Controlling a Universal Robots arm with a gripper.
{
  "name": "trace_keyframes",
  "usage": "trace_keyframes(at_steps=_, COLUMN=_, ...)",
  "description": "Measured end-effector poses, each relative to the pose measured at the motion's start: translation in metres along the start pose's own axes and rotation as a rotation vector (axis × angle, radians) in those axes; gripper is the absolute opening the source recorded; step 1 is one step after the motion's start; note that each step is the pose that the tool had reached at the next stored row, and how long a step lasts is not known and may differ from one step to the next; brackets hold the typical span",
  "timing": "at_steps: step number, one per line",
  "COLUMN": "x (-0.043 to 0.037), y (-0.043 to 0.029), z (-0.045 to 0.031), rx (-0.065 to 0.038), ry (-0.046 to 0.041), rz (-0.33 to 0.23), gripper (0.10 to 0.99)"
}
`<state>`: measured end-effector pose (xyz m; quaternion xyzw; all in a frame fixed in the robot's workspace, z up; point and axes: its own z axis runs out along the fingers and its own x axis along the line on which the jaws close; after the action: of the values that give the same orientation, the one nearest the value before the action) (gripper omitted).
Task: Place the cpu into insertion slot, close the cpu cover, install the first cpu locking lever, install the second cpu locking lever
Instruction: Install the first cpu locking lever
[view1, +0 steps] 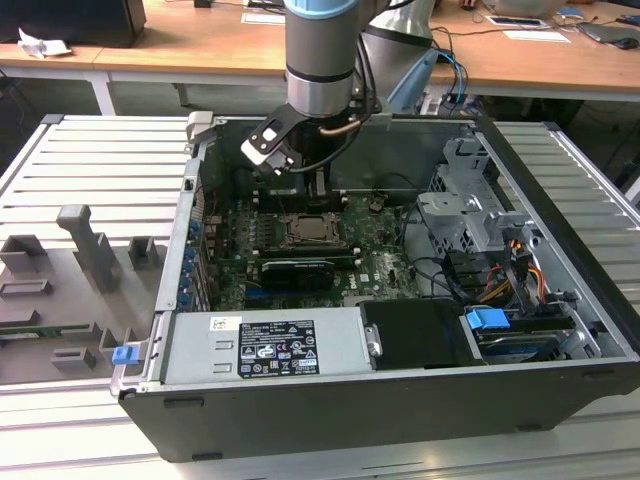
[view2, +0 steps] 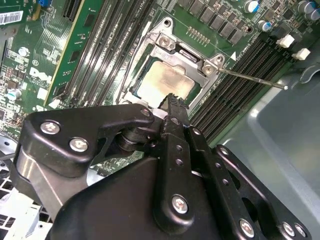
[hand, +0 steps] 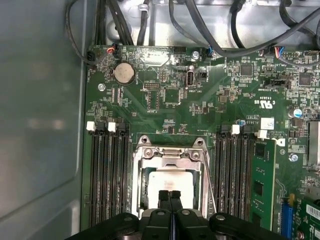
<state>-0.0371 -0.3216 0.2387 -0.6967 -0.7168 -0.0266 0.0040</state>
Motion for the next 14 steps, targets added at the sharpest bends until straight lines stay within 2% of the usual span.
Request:
trace_keyframes(at_steps=3, x=0.0003, y=0.0002, z=-0.0048, rx=0.000, ry=0.0002, rz=0.000, gripper=0.106)
trace_keyframes(at_steps=6, x=0.0006, y=0.0004, z=-0.0127, rx=0.000, ry=0.0001, rz=0.000, gripper=0.106)
trace_keyframes(at_steps=10, x=0.0013, y=0.0010, z=-0.0287, rx=0.000, ry=0.0001, rz=0.000, gripper=0.106)
trace_keyframes(at_steps=12, x=0.0014, y=0.0011, z=-0.0316, rx=0.000, ry=0.0001, rz=-0.001, gripper=0.106)
trace_keyframes(at_steps=13, x=0.0015, y=0.0011, z=-0.0315, rx=0.001, ry=0.0012, rz=-0.031, gripper=0.106)
trace_keyframes(at_steps=14, x=0.0014, y=0.0010, z=-0.0315, rx=0.004, ry=0.0029, rz=-0.086, gripper=0.106)
